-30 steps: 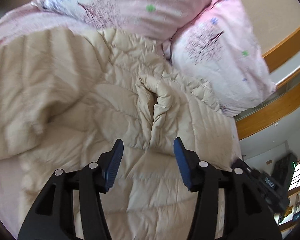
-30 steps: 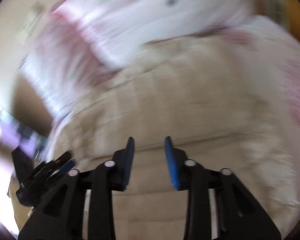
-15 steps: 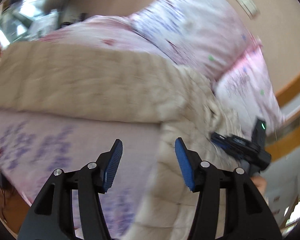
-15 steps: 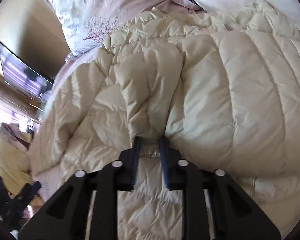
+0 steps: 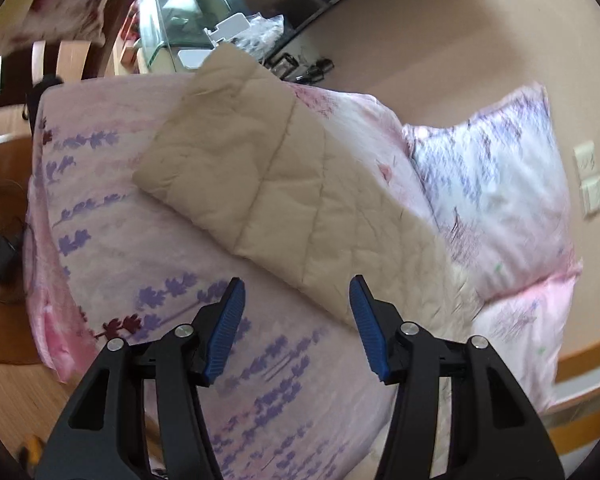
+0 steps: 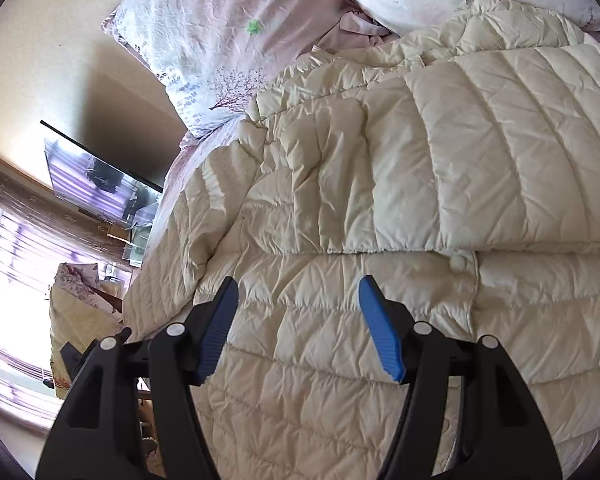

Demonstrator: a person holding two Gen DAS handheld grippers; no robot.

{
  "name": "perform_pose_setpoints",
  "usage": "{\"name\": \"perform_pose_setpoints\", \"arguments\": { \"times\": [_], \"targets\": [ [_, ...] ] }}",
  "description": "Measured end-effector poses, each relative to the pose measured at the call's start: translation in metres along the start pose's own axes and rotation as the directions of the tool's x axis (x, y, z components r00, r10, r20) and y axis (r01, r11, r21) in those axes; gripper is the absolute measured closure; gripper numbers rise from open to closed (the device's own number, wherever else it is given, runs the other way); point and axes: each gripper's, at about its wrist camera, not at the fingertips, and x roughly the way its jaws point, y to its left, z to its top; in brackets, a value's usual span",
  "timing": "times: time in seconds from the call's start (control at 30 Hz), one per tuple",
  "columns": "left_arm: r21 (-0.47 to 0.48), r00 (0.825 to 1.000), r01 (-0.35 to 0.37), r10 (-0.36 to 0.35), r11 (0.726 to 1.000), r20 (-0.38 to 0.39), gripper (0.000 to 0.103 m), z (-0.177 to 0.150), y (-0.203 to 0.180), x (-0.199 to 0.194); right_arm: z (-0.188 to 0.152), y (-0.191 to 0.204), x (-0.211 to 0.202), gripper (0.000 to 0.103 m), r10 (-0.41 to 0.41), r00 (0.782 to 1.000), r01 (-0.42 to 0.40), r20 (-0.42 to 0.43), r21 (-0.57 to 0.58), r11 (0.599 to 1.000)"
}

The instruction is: Fold large clothes

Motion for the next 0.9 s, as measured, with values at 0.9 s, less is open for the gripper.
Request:
{"name": "perform_pose_setpoints", "arguments": {
  "times": [0.9],
  "targets": [
    [-0.285, 0.992, 0.116, -0.094, 0.951, 0.089, 0.089, 0.027, 0.026, 0.021, -0.008, -0.012, 0.000, 0.040, 0.038, 0.999, -0.038, 0.002, 0.032, 0.999]
  ]
}}
